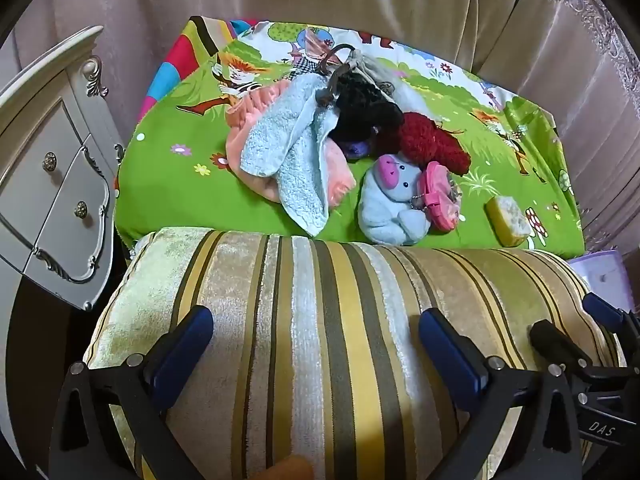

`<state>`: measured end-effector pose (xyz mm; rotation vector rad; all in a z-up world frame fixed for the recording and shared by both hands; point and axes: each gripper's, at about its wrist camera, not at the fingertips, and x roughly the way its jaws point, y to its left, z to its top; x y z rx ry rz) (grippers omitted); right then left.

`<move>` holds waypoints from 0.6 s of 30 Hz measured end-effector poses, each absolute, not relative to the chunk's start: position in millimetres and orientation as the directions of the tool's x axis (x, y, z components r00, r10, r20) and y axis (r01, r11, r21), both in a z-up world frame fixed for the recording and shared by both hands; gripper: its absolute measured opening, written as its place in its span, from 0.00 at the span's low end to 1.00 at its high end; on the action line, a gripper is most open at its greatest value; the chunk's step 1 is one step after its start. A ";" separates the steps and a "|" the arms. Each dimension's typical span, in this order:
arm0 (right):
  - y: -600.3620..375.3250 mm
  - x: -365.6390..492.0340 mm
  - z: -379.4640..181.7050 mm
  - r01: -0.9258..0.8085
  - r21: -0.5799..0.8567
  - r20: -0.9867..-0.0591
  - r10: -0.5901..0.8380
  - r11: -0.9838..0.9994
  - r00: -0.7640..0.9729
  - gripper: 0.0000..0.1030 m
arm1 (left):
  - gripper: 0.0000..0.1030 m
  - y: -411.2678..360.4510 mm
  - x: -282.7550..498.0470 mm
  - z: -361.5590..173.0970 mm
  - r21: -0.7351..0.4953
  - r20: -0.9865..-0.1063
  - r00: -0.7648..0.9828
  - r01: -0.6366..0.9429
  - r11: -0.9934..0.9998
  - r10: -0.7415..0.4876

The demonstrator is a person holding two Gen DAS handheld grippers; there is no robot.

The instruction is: Organize soft objects

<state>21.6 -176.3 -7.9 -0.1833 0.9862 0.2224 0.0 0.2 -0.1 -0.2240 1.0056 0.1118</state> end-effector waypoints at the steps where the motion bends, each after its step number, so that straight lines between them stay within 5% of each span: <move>1: -176.5 21.8 -8.0 -0.268 -0.052 -0.839 0.103 0.962 0.535 1.00 | 1.00 0.6 0.0 -0.1 -0.131 -0.848 0.531 -0.196 0.972 -0.008; 18: -175.1 22.0 -9.1 -0.270 -0.050 -0.840 0.106 0.961 0.532 1.00 | 1.00 -4.7 8.8 -5.5 -0.074 -0.858 0.512 -0.217 0.973 0.049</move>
